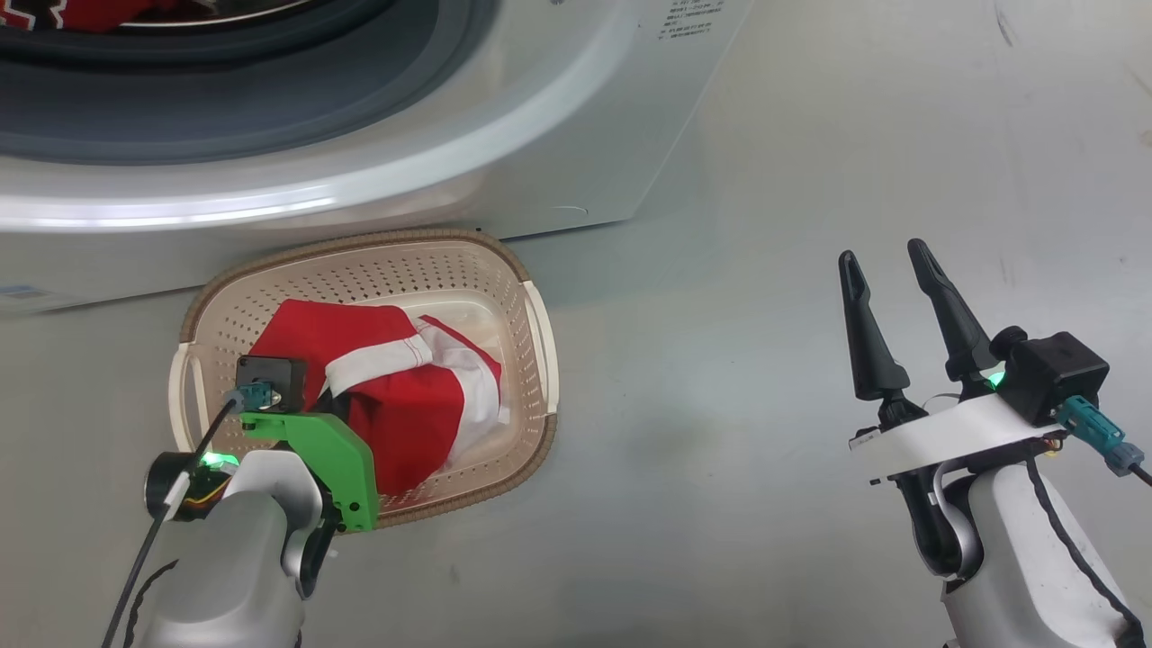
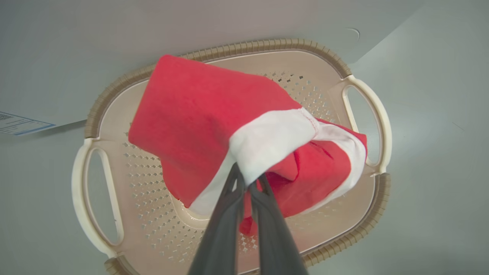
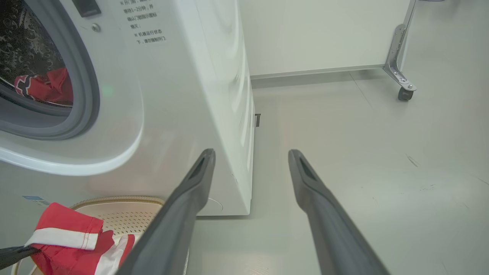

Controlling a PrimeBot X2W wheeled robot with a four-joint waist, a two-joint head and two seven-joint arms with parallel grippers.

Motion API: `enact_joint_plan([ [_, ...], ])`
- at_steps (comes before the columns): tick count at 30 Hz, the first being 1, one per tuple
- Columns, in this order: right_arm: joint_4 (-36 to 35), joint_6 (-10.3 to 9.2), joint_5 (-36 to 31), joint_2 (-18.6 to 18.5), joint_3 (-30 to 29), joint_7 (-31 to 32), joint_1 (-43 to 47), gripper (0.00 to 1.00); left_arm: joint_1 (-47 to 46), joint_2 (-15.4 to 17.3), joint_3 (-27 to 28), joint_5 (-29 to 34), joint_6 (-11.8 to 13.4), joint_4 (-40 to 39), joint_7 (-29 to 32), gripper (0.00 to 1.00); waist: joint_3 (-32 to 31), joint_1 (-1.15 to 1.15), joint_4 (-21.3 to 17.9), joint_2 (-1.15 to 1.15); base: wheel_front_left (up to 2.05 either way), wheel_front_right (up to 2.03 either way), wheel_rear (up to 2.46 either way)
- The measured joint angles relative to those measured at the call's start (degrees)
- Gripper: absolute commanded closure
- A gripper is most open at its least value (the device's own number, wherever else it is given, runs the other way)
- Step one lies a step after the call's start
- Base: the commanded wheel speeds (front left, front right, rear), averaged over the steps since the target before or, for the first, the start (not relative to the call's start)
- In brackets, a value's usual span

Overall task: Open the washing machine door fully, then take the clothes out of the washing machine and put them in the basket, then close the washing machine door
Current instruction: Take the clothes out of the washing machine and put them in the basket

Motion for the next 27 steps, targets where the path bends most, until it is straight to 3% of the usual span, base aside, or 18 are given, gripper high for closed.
enact_joint_plan([
  [3, 0.1, 0.00, 0.2, 0.0, 0.0, 0.0, -0.2, 0.00, -1.3, -0.4, 0.2, -0.1, 0.0, 2.4, 0.8, 0.96, 0.8, 0.00, -0.4, 0.00, 0.00, 0.00, 0.00],
  [4, 0.1, 0.00, 0.2, 0.1, 0.0, 0.0, -0.3, 0.00, -1.5, -0.5, 0.4, -0.3, 0.1, 3.1, 0.9, 0.81, 1.0, 0.00, -0.6, 0.00, 0.00, 0.00, 0.00],
  [5, 0.2, 0.00, 0.2, 0.1, 0.0, 0.0, -0.5, 0.00, -1.8, -0.5, 0.5, -0.5, 0.1, 3.8, 1.0, 0.52, 1.1, 0.00, -0.7, 0.00, 0.00, 0.00, 0.00],
  [6, 0.2, 0.00, 0.3, 0.1, -0.1, 0.0, -0.6, 0.00, -2.0, -0.5, 0.5, -0.6, 0.1, 4.3, 1.0, 0.02, 1.3, 0.00, -0.8, 0.00, 0.00, 0.00, 0.00],
  [16, 1.0, 0.00, 0.3, 0.1, -1.0, 0.0, -0.8, 0.00, -4.2, -0.9, 0.5, -0.8, -0.3, 8.3, -0.9, 0.00, 1.5, 0.00, -0.5, 0.00, 0.00, 0.00, 0.00],
  [27, 2.8, 0.00, 0.3, 0.0, -1.6, 0.0, -0.8, 0.00, -4.1, -1.1, 1.1, -1.1, -1.0, 9.2, -9.9, 0.00, -0.9, 0.00, 1.1, 0.00, 0.00, 0.00, 0.00],
])
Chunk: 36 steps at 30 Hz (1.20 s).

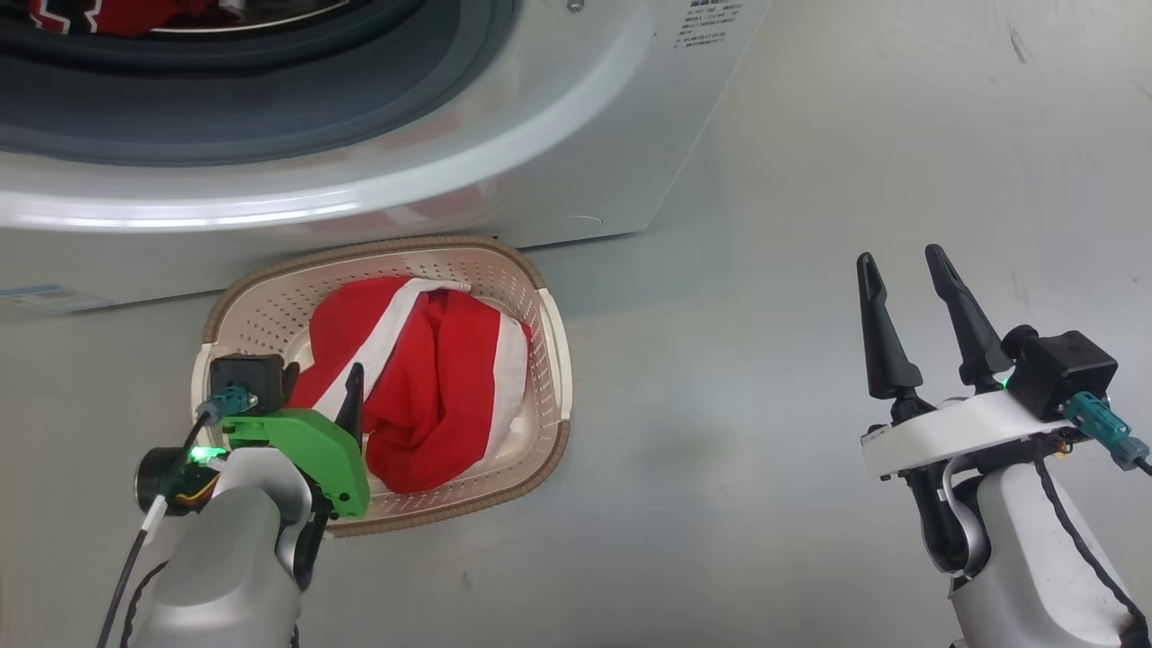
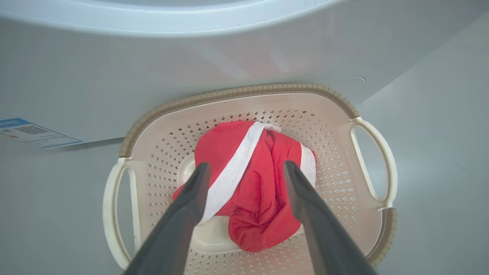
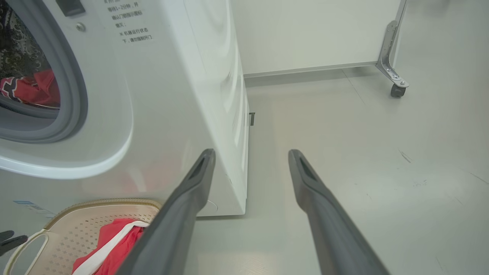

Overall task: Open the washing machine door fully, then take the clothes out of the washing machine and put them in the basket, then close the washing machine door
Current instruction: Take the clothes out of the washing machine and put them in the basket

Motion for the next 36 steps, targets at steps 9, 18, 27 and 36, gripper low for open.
enact_joint_plan([
  [9, 1.6, 0.00, -0.1, -0.7, -0.1, 0.0, 0.8, 0.00, 1.8, -0.1, 0.8, 0.0, 0.0, -1.7, -7.4, 0.00, -3.9, 0.00, 1.6, 0.00, 0.00, 0.00, 0.00],
  [18, 3.1, 0.00, -0.5, -1.2, -0.3, -0.1, 3.3, 0.00, 4.8, 0.0, 1.1, 0.7, 0.0, -5.9, -7.5, 0.00, -8.4, 0.00, 3.1, 0.00, 0.00, 0.00, 0.00],
  [27, 3.8, -0.07, -0.6, -1.4, -0.3, -0.1, 6.5, 0.00, 8.2, 1.0, 2.3, 2.6, 0.4, -16.3, -7.5, 0.00, -14.3, 0.00, 4.8, 0.00, 0.00, 0.00, 0.00],
  [36, 4.0, -0.54, -0.8, -1.4, -0.2, -0.1, 9.7, 0.00, 15.4, 3.0, 3.7, 4.5, 2.1, -24.5, -7.5, 0.00, -20.6, 0.00, 6.3, 0.00, 0.00, 0.00, 0.00],
])
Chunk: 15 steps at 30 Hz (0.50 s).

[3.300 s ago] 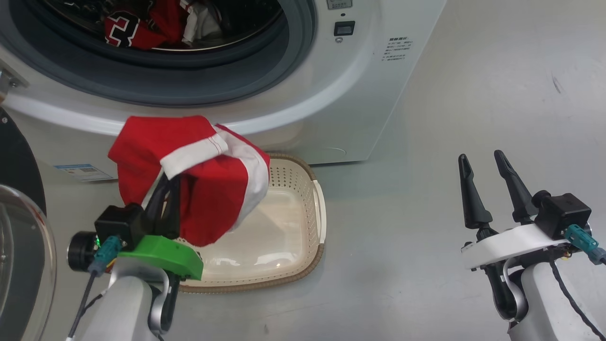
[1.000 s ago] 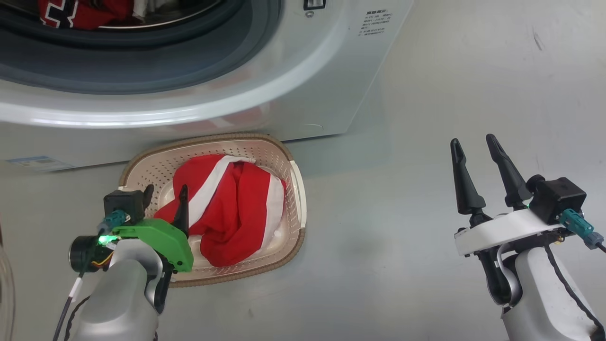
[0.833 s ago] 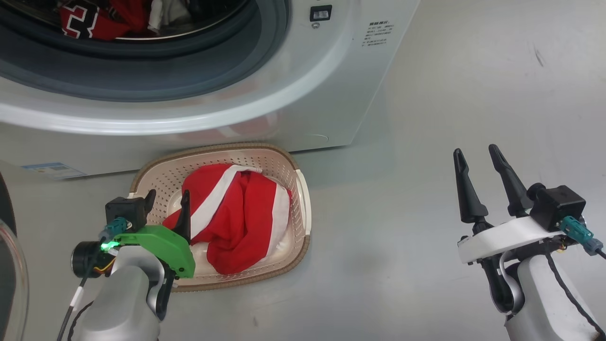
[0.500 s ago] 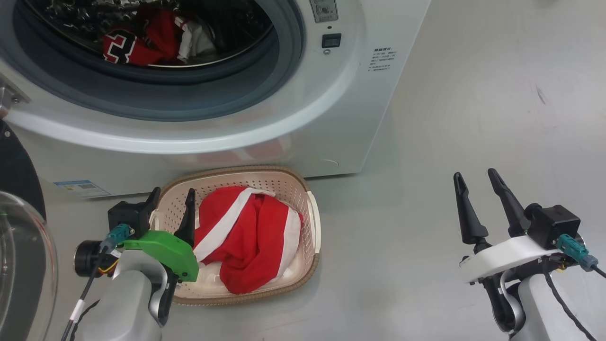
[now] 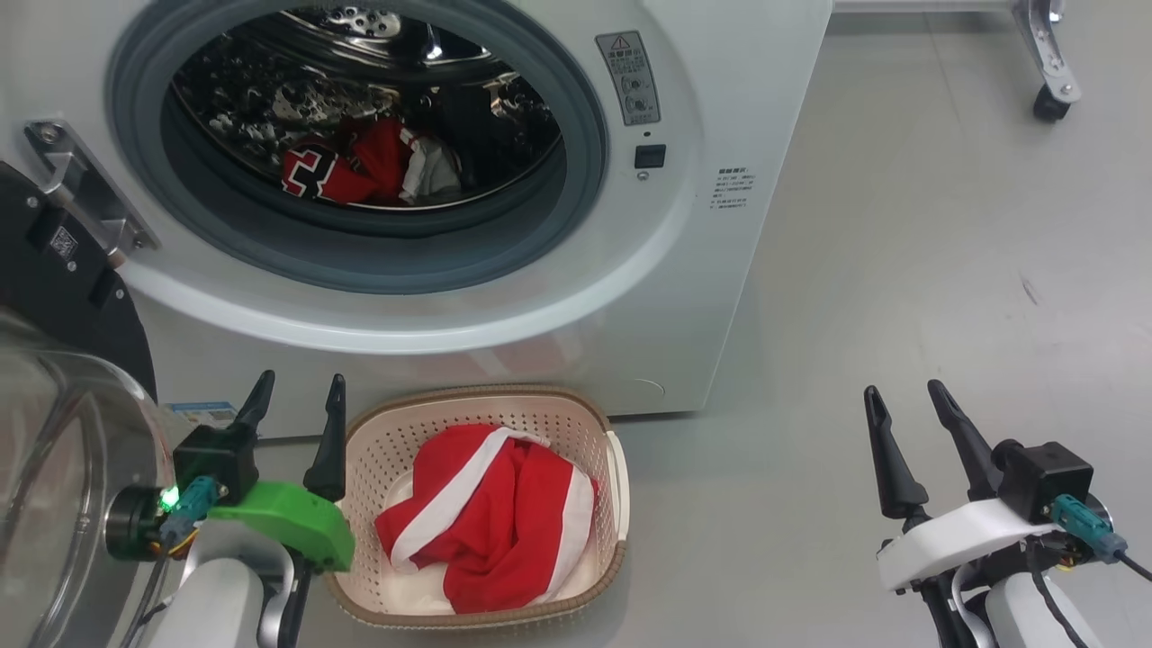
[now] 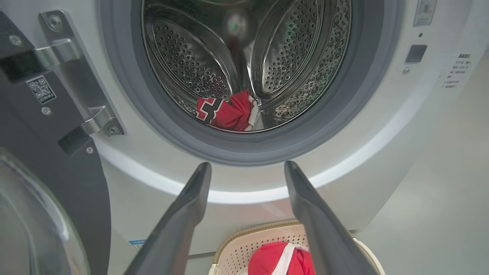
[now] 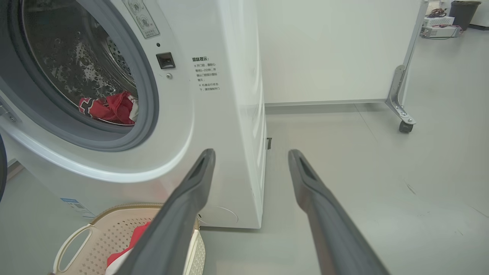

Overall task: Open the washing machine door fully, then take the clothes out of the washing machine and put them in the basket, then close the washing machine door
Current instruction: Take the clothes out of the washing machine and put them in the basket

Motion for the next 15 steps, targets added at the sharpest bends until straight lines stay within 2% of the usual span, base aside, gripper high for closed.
enact_joint_plan([
  [15, -1.5, -0.65, -0.2, -0.1, 0.2, 0.4, 4.1, 0.00, 10.4, 0.6, 0.6, 0.5, 1.1, -9.8, 0.0, 0.00, -6.2, 0.00, 0.4, 0.00, 0.00, 0.00, 0.00],
])
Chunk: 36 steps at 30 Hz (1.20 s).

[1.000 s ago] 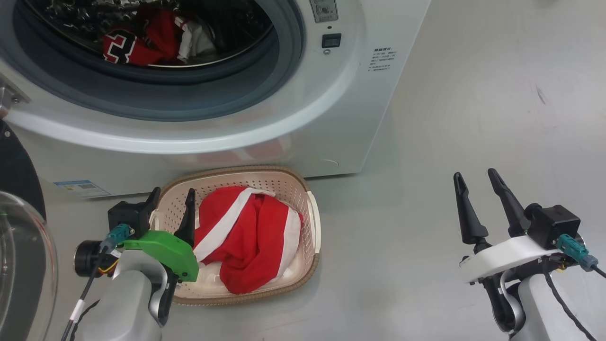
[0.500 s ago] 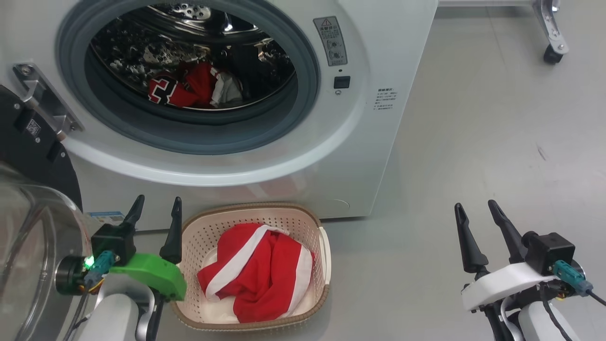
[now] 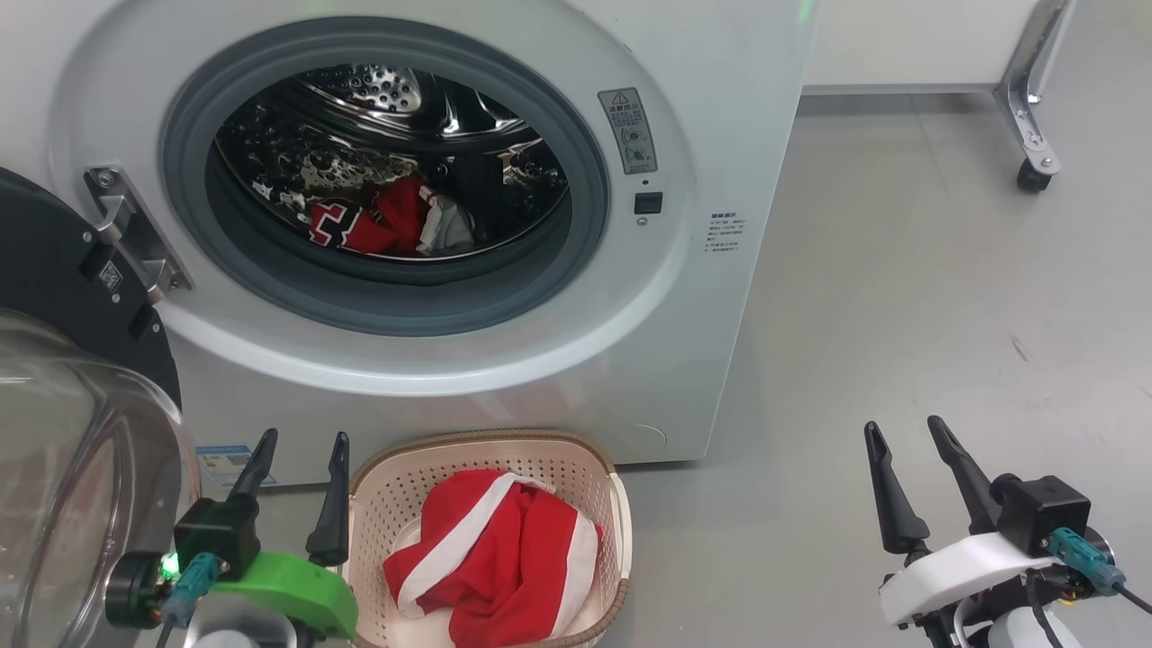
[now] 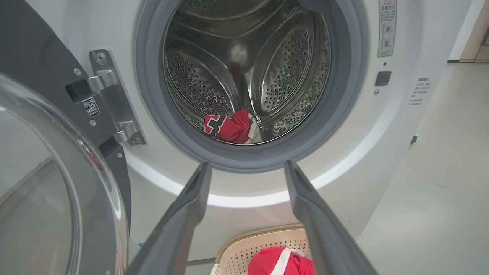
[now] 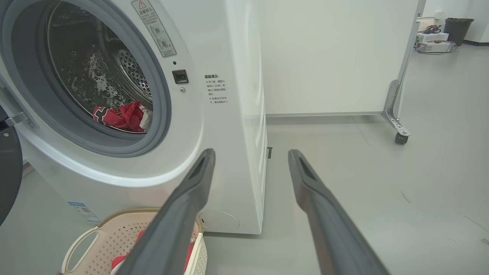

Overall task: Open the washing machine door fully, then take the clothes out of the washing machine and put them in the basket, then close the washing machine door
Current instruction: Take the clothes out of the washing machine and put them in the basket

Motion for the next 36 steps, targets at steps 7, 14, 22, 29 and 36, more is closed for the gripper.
enact_joint_plan([
  [7, -1.4, -0.45, -0.1, 0.0, 0.0, 0.5, 1.0, 0.00, 3.3, 0.2, 0.0, 0.1, 0.9, -3.7, 0.0, 0.00, -1.0, 0.00, -0.2, 0.00, 0.00, 0.00, 0.00],
  [14, -2.5, -0.91, -0.1, -0.1, 0.1, 1.2, 1.7, 0.00, 5.6, 0.7, -0.1, 0.1, 1.6, -6.9, 0.0, 0.00, -1.3, 0.00, -0.5, 0.00, 0.00, 0.00, 0.00],
  [22, -3.8, -1.42, -0.1, -0.1, 0.1, 1.6, 2.7, 0.00, 7.4, 1.0, -0.1, 0.1, 2.2, -10.2, 0.8, 0.00, -1.2, 0.00, -0.8, 0.00, 0.00, 0.00, 0.00],
  [29, -4.6, -1.46, -0.1, -0.1, 0.1, 2.2, 2.8, 0.00, 8.5, 1.2, -0.2, 0.1, 2.5, -12.5, 1.9, 0.00, -1.0, 0.00, -0.9, 0.00, 0.00, 0.00, 0.00],
  [36, -5.3, -1.47, -0.1, -0.3, 0.1, 2.7, 3.3, 0.00, 9.3, 1.4, -0.3, 0.1, 2.9, -14.5, 2.9, 0.00, -0.7, 0.00, -0.8, 0.00, 0.00, 0.00, 0.00],
])
